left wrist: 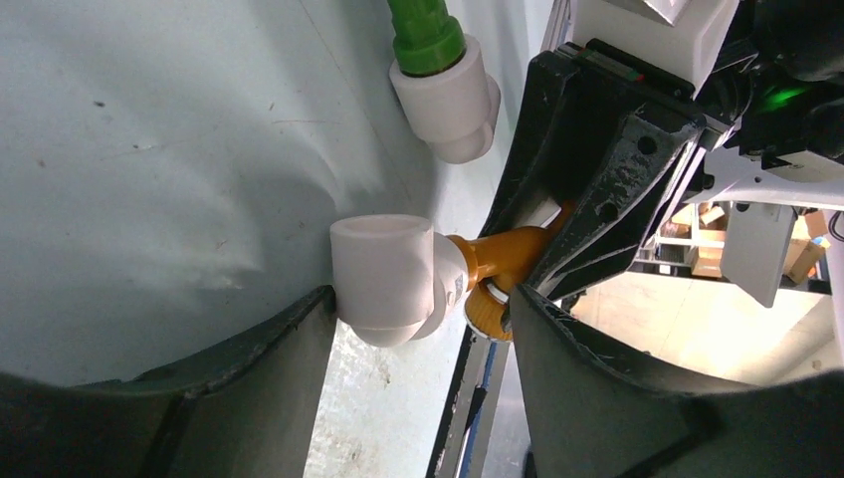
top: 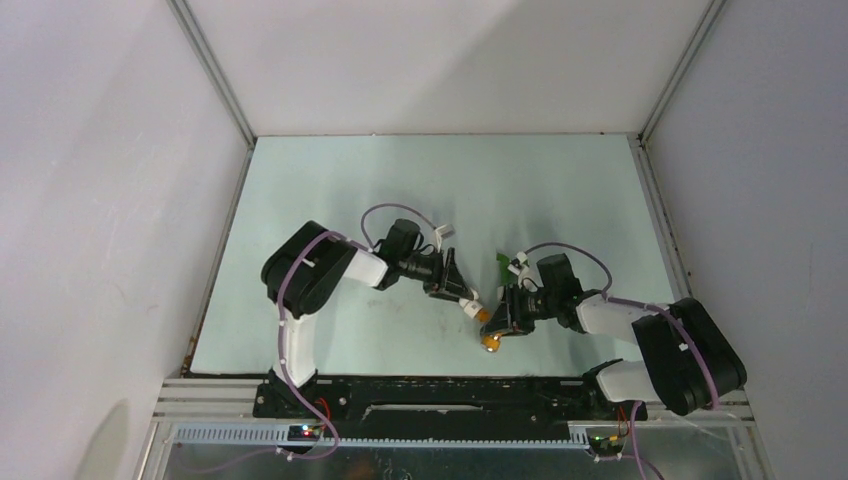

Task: Install the water faucets
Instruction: Pick up the adaptor at the center of the board.

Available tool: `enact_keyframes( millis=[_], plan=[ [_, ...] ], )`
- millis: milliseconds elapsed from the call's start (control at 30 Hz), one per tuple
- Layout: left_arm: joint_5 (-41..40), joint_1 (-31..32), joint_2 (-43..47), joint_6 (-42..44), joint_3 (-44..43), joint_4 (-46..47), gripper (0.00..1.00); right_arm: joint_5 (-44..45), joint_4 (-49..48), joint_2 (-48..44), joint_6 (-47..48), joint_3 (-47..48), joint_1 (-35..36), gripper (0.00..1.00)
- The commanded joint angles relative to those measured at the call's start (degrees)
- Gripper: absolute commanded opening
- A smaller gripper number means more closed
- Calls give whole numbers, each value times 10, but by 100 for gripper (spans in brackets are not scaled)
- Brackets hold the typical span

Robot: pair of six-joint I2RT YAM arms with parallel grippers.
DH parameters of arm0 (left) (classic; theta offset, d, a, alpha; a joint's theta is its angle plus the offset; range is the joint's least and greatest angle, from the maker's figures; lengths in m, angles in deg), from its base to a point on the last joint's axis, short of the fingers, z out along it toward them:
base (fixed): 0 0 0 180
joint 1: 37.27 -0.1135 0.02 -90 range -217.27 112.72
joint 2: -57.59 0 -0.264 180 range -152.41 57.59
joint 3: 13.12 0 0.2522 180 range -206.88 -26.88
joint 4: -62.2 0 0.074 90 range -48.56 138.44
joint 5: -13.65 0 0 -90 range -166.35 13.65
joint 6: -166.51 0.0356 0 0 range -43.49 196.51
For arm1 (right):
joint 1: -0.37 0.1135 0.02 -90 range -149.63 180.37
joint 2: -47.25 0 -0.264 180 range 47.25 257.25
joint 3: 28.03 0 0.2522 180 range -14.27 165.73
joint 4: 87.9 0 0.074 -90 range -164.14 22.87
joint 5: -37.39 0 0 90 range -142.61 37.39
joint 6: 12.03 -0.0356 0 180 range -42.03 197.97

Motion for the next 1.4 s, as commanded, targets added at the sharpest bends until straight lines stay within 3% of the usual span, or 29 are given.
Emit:
enact_keyframes(
  millis=[0,167,267,367,500,700,1000,1367],
  plan=[
    [-107,20,-13,7,12,-26,72,19,-55,9,18,11,2,0],
    [-221,21,31,41,18,-94,79,38,-56,-3,30,11,-3,0],
    [-186,26,13,34,10,-77,77,29,-72,11,33,10,-12,0],
    [-126,43,-11,-11,17,19,74,23,-96,26,34,10,-13,0],
    [-123,51,-21,-59,33,95,69,28,-101,36,38,11,-16,0],
    [-191,52,-18,-72,22,32,50,37,-82,33,48,10,-16,0],
    [-243,52,43,-69,37,4,2,55,-12,-25,67,21,-17,0],
    [-418,51,303,-22,113,-93,0,38,119,-203,103,75,-6,0]
  ],
)
